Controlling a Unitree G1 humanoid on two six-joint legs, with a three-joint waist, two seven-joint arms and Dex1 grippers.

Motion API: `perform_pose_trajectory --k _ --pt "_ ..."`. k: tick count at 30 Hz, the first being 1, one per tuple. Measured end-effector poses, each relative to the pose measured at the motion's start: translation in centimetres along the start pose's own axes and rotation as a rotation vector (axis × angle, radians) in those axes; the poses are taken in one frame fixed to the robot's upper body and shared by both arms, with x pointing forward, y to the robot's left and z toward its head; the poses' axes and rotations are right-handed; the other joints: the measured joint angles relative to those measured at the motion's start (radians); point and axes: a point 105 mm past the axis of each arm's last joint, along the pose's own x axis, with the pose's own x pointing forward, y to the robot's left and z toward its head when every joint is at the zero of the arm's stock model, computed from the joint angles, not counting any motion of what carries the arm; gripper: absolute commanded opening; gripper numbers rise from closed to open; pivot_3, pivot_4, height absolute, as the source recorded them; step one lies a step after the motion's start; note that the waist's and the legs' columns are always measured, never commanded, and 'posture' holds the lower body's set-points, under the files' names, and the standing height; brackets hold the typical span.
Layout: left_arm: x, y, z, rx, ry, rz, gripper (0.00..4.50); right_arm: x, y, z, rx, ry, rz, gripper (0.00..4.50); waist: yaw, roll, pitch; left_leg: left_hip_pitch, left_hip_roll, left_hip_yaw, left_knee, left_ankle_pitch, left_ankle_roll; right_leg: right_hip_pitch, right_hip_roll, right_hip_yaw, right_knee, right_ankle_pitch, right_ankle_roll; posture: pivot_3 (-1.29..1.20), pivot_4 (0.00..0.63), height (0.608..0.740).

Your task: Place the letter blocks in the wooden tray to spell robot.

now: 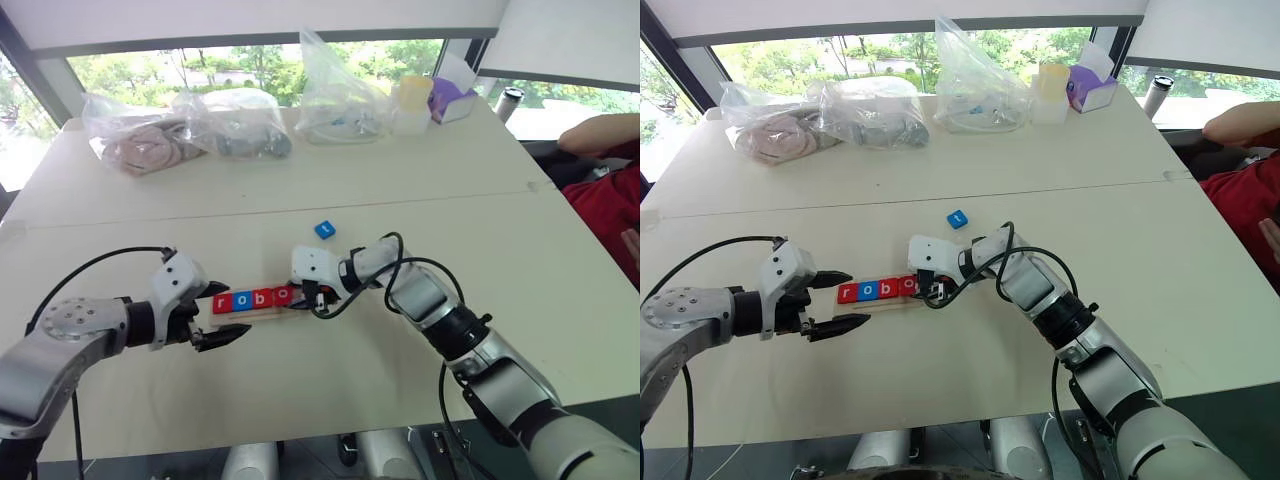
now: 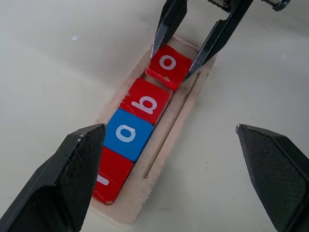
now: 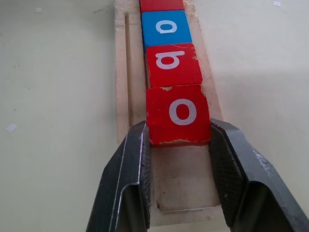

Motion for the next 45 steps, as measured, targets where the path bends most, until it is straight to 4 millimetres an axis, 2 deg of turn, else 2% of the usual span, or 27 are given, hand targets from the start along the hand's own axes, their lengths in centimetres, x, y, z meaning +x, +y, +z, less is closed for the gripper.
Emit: perform_pose_trajectory --k 6,8,9,13,18,24,28,32,42,45 --pt "0.1 0.0 0.0 -0.001 -0.006 0.004 4.5 0.4 0.1 0.4 -0.003 -0.007 0.006 1.12 0.0 0.0 0.0 0.0 0.0 0.0 0.0 0.0 0.0 0.0 0.0 0.0 0.0 0.0 0.0 0.0 0.15 0.74" --pt "0.1 0.0 0.0 -0.001 -0.006 0.009 4.5 0.5 0.0 0.3 0.004 -0.006 0.005 2.15 -0.001 0.0 0.0 0.0 0.0 0.0 0.0 0.0 0.0 0.0 0.0 0.0 0.0 0.0 0.0 0.0 0.15 0.74" --pt "0.1 0.0 0.0 -0.002 -0.006 0.009 4.5 0.5 0.0 0.3 0.006 -0.007 0.002 2.48 -0.001 0.0 0.0 0.0 0.0 0.0 0.0 0.0 0.0 0.0 0.0 0.0 0.0 0.0 0.0 0.0 0.15 0.74" --pt "0.1 0.0 0.0 -0.002 -0.005 0.009 4.5 0.6 -0.2 0.4 0.009 -0.012 -0.008 4.35 0.0 0.0 0.0 0.0 0.0 0.0 0.0 0.0 0.0 0.0 0.0 0.0 0.0 0.0 0.0 0.0 0.15 0.74" --pt "0.1 0.2 0.0 -0.001 -0.005 0.012 4.5 0.4 -0.4 0.5 0.033 -0.02 -0.019 4.35 0.001 0.0 0.0 0.0 0.0 0.0 0.0 0.0 0.0 0.0 0.0 0.0 0.0 0.0 0.0 0.0 0.15 0.74" --pt "-0.1 0.6 -0.1 0.001 -0.003 0.014 4.5 -2.1 -3.5 3.1 0.063 -0.117 -0.154 4.35 0.0 0.0 0.0 0.0 0.0 0.0 0.0 0.0 0.0 0.0 0.0 0.0 0.0 0.0 0.0 0.0 0.15 0.74" --pt "-0.2 0.9 -0.2 0.006 0.008 0.023 4.5 -1.9 -4.9 1.5 0.077 -0.087 -0.252 4.35 0.0 0.0 0.0 -0.001 0.0 0.0 0.0 0.0 0.0 0.0 0.0 0.0 0.0 0.0 0.0 0.0 0.15 0.74" --pt "-0.2 0.9 0.0 0.013 0.004 0.025 4.5 -1.0 -4.8 0.3 0.078 -0.059 -0.248 4.35 -0.001 0.0 0.0 -0.001 0.0 0.0 0.0 0.0 0.0 0.0 0.0 0.0 -0.001 0.0 0.0 0.0 0.15 0.74" --pt "-0.2 0.9 0.0 0.013 0.004 0.026 4.5 0.0 -3.8 -0.4 0.057 -0.051 -0.208 4.35 0.0 0.0 0.0 -0.001 0.0 0.0 0.0 0.0 0.0 0.0 0.0 0.0 -0.001 0.0 0.0 0.0 0.15 0.74" --pt "-0.2 1.0 0.0 0.014 0.005 0.027 4.5 -0.1 -3.7 0.0 0.045 -0.056 -0.202 4.35 0.0 0.0 0.0 -0.001 0.0 0.0 0.0 0.0 0.0 0.0 0.0 0.0 -0.001 0.0 0.0 0.0 0.15 0.74"
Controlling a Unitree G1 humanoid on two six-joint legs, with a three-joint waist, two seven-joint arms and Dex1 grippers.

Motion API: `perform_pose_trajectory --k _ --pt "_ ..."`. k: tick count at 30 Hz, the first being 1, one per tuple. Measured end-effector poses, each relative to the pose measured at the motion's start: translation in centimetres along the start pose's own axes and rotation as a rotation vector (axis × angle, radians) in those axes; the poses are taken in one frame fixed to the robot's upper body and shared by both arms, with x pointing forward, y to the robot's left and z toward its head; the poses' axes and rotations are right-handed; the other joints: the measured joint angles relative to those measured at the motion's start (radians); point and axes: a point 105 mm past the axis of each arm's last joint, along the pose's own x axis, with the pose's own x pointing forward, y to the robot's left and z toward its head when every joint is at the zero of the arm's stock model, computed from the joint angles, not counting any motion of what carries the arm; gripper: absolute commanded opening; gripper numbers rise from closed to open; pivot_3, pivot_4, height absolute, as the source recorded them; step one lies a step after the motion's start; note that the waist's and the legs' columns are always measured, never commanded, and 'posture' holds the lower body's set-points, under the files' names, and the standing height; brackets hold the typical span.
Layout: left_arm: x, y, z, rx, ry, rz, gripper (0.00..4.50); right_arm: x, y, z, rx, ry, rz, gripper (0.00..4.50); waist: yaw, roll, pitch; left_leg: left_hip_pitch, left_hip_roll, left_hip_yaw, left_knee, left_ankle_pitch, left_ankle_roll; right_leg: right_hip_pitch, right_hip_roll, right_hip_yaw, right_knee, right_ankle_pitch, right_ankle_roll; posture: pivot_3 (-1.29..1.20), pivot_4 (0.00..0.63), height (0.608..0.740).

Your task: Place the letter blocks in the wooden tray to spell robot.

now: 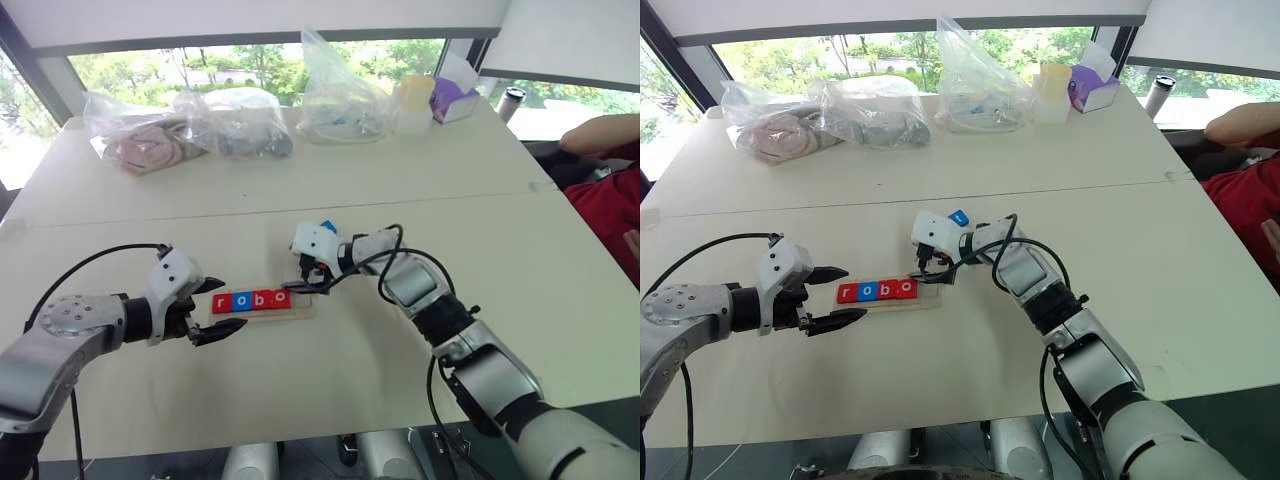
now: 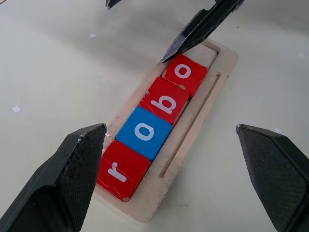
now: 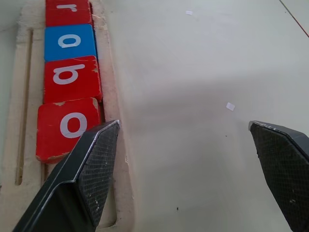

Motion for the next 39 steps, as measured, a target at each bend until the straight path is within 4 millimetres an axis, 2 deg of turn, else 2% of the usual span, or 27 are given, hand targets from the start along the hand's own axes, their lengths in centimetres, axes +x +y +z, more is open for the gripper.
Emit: perform_pose_trajectory --k 4,10,16,21,27,30,34,35,39 --pt "0.0 0.0 0.0 0.001 0.0 0.001 4.5 -0.1 -0.5 0.0 0.007 0.005 -0.04 4.35 0.0 0.0 0.0 0.0 0.0 0.0 0.0 0.0 0.0 0.0 0.0 0.0 0.0 0.0 0.0 0.0 0.15 0.74" --pt "0.1 0.0 0.3 0.001 -0.014 0.001 4.5 -2.6 -4.4 0.7 0.084 -0.035 -0.234 4.35 0.002 0.0 0.0 0.0 0.0 0.0 0.0 0.0 0.0 0.0 0.0 0.0 0.0 0.0 0.0 0.0 0.15 0.74" --pt "-0.1 0.7 3.2 0.004 -0.142 0.017 4.5 -4.3 -7.0 -1.0 0.322 -0.03 -0.445 4.35 0.001 0.0 0.0 0.0 0.0 0.0 0.0 0.0 0.0 0.0 0.0 0.0 0.0 0.0 0.0 0.0 0.15 0.74" --pt "-0.4 0.9 4.0 -0.004 -0.169 0.018 4.5 -4.0 -7.2 -3.1 0.511 0.021 -0.536 4.35 -0.002 0.0 0.0 0.0 0.0 0.0 -0.001 0.0 0.0 0.0 0.0 0.0 0.0 0.0 0.0 0.0 0.15 0.74" --pt "-0.4 1.0 3.9 -0.012 -0.166 0.025 4.5 -2.1 -6.2 -4.0 0.572 0.044 -0.531 4.35 -0.001 0.0 0.0 0.0 0.0 0.0 -0.001 0.0 0.0 0.0 0.0 0.0 0.0 0.0 0.0 0.0 0.15 0.74" --pt "-0.4 1.0 3.8 -0.014 -0.164 0.029 4.5 -1.6 -6.5 -3.9 0.572 0.042 -0.544 3.44 -0.002 0.0 0.0 0.0 0.0 0.0 0.0 0.0 0.0 0.0 0.0 0.0 0.0 0.0 0.0 0.0 0.15 0.74" --pt "-0.3 1.0 3.7 -0.019 -0.16 0.029 4.5 -1.7 -6.7 -4.0 0.57 0.049 -0.556 1.43 -0.002 0.0 0.0 0.0 0.0 0.0 -0.001 0.0 0.0 0.0 0.0 0.0 0.0 0.0 0.0 0.0 0.15 0.74" --pt "-0.3 1.0 3.6 -0.02 -0.159 0.029 4.5 -1.7 -6.8 -4.0 0.568 0.049 -0.556 1.18 -0.003 0.0 0.0 0.0 0.0 0.0 -0.001 0.0 0.0 0.0 0.0 0.0 0.0 0.0 0.0 0.0 0.15 0.74" --pt "-0.3 0.9 3.5 -0.022 -0.156 0.027 4.5 -2.0 -6.8 -4.1 0.562 0.054 -0.574 1.18 -0.001 0.0 0.0 0.0 0.0 0.0 -0.001 0.0 0.0 0.0 0.0 0.0 0.0 0.0 0.0 0.0 0.15 0.74"
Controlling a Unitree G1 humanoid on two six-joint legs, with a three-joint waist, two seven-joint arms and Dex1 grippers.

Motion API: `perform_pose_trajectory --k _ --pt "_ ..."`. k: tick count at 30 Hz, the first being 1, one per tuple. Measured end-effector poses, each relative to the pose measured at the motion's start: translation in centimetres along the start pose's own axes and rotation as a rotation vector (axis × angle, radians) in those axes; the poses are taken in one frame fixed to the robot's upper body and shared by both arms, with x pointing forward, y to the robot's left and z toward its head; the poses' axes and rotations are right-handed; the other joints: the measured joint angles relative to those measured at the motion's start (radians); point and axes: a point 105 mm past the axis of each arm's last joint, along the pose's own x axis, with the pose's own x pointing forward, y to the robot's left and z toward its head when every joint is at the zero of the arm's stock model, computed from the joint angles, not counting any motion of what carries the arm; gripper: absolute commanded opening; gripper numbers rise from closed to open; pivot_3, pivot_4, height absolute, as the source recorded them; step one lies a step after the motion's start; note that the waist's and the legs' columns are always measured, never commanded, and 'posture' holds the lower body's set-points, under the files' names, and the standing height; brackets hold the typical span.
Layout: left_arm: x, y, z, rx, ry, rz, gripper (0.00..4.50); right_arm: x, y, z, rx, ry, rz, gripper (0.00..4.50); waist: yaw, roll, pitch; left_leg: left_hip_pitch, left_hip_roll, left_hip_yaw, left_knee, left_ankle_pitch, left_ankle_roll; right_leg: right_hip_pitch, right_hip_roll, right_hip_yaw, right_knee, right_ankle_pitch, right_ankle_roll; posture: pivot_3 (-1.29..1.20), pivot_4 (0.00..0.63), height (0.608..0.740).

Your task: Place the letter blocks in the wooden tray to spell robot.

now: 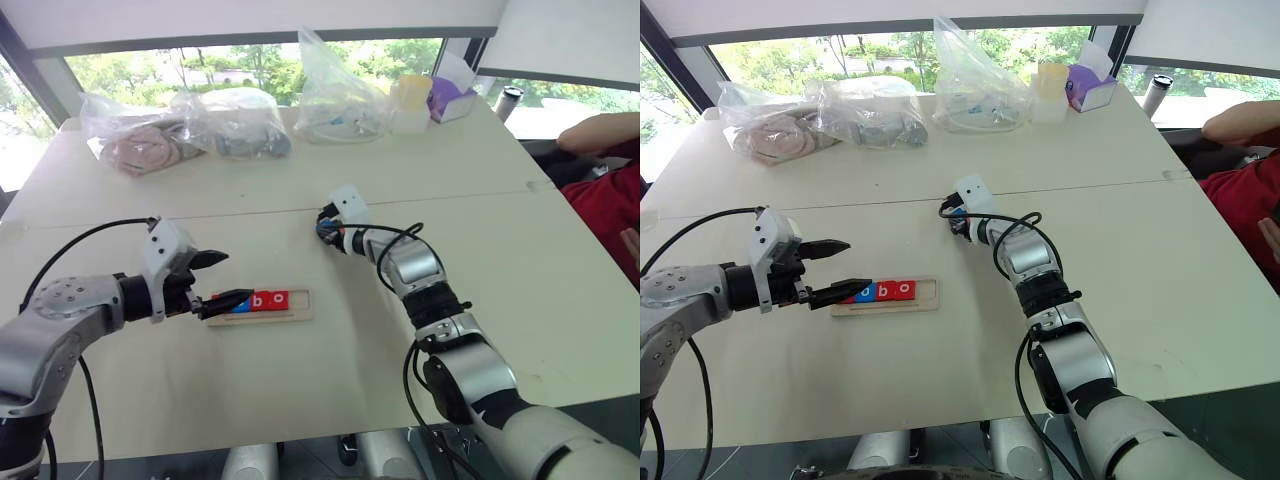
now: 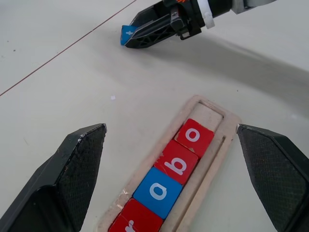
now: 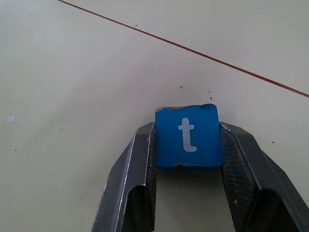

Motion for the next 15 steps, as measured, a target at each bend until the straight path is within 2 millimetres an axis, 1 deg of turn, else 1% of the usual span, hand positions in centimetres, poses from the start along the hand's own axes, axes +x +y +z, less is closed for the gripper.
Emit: perform_pose_trajectory --k 3,6,8,10,12,13,15 --pt "0.1 -0.1 -0.1 -0.001 0.002 -0.006 4.5 -1.6 -1.0 0.6 -0.019 -0.028 -0.033 1.18 0.005 0.0 0.0 -0.001 0.0 -0.001 0.0 0.0 0.0 0.0 -0.001 0.0 0.0 0.0 0.001 0.0 0.15 0.74" --pt "0.0 -0.1 -0.1 0.004 0.013 -0.022 4.5 -4.6 -2.5 1.7 0.012 -0.057 -0.098 1.18 0.008 0.0 0.0 -0.001 -0.001 0.0 0.0 0.0 0.0 0.0 -0.001 0.0 -0.001 -0.001 0.001 0.0 0.15 0.74" --pt "-0.1 0.0 -0.1 0.014 0.019 -0.025 4.5 -6.4 -2.8 1.6 0.088 -0.047 -0.13 1.18 0.008 0.0 0.0 -0.001 -0.001 -0.001 0.0 0.0 0.0 0.0 -0.001 0.0 -0.001 -0.001 0.001 0.0 0.15 0.74" --pt "0.2 0.1 0.1 0.021 0.017 -0.035 4.5 -8.2 -1.9 0.0 0.233 0.011 -0.131 1.18 0.008 0.0 0.0 -0.001 0.0 -0.002 -0.001 0.0 0.0 0.0 0.0 -0.001 -0.001 -0.001 0.001 0.0 0.15 0.74" --pt "0.5 0.2 0.4 0.025 0.01 -0.047 4.5 -9.5 -0.4 -1.9 0.33 0.092 -0.126 1.18 0.004 0.0 0.0 -0.001 0.0 -0.003 -0.001 0.0 0.0 0.0 0.0 -0.001 -0.001 -0.001 0.001 0.0 0.15 0.74" --pt "0.6 0.2 0.6 0.032 0.006 -0.054 4.5 -9.9 0.2 -2.6 0.352 0.125 -0.121 1.18 0.001 0.001 0.0 -0.001 0.0 -0.003 -0.001 0.0 0.0 -0.001 0.0 -0.001 0.0 -0.001 0.001 0.0 0.15 0.74" --pt "0.9 0.0 0.8 0.041 0.004 -0.073 4.5 -10.6 0.7 -2.9 0.368 0.146 -0.138 1.18 0.0 0.001 0.0 0.0 0.0 -0.002 0.0 0.0 0.0 -0.001 0.0 -0.001 0.0 -0.003 0.002 0.0 0.15 0.74"
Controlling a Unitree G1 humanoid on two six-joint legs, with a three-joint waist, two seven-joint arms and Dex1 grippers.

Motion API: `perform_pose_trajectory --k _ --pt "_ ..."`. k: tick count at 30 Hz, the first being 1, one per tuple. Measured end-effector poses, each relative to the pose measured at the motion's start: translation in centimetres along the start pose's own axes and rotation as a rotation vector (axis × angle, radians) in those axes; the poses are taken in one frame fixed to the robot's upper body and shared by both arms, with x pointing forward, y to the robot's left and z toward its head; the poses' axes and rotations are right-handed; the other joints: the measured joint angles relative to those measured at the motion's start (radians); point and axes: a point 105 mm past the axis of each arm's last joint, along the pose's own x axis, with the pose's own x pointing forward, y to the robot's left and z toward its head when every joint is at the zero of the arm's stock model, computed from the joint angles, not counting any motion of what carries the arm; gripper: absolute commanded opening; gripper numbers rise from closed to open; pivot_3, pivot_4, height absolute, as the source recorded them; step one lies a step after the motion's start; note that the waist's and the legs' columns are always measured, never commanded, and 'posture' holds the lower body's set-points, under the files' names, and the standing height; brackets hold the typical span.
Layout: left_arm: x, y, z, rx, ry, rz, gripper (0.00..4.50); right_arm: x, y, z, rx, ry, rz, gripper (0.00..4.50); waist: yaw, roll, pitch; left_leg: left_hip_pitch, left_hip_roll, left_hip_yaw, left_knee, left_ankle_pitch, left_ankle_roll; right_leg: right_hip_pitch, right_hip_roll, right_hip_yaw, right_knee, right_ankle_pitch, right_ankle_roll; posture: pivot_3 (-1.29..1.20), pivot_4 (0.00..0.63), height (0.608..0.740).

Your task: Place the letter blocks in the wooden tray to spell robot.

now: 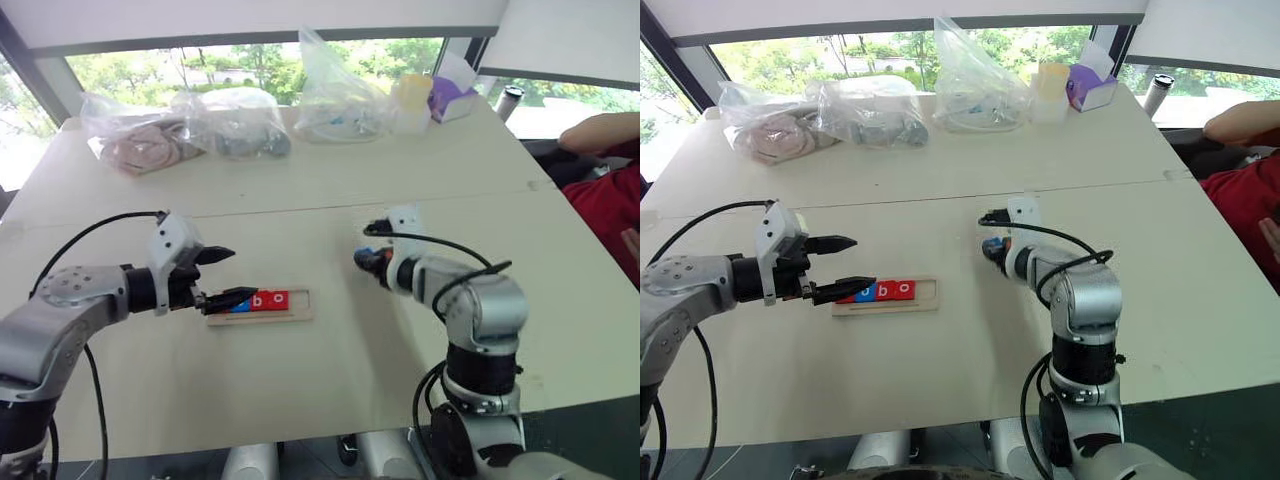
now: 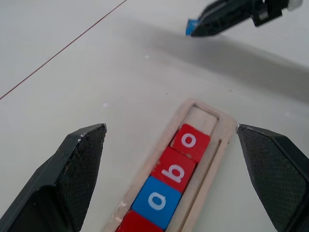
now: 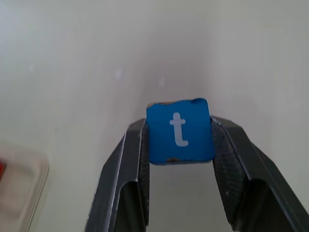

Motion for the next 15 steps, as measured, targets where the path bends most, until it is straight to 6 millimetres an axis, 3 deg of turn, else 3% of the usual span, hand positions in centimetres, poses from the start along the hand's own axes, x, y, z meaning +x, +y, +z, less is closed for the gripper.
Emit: perform_pose_trajectory --k 6,12,13,15 --pt "0.9 0.3 -0.8 -0.025 0.029 -0.039 4.5 -0.4 0.3 -1.4 0.048 0.006 -0.063 1.18 0.001 0.0 0.0 0.0 0.0 0.0 0.0 0.0 0.0 0.0 0.0 0.0 -0.001 -0.001 -0.001 0.0 0.15 0.74" --pt "1.6 0.4 -0.6 -0.013 0.024 -0.077 4.5 -0.1 0.8 -2.3 0.038 0.036 -0.063 4.21 0.001 0.0 -0.001 -0.001 -0.001 0.0 0.0 0.0 0.0 0.0 0.0 0.0 -0.002 -0.001 0.0 0.0 0.15 0.74" --pt "1.7 0.5 -0.7 -0.01 0.026 -0.081 4.5 -0.1 1.0 -2.2 0.032 0.035 -0.057 4.49 0.0 0.0 -0.001 0.0 0.0 0.0 0.0 0.0 0.0 0.0 0.0 0.0 -0.002 -0.001 0.0 0.0 0.15 0.74" --pt "1.8 0.5 -0.7 -0.007 0.029 -0.086 4.5 -0.1 1.0 -2.0 0.014 0.034 -0.055 4.49 0.001 0.0 -0.001 -0.001 0.0 0.0 0.0 0.0 0.0 0.0 0.0 0.0 -0.002 -0.001 -0.001 0.0 0.15 0.74"
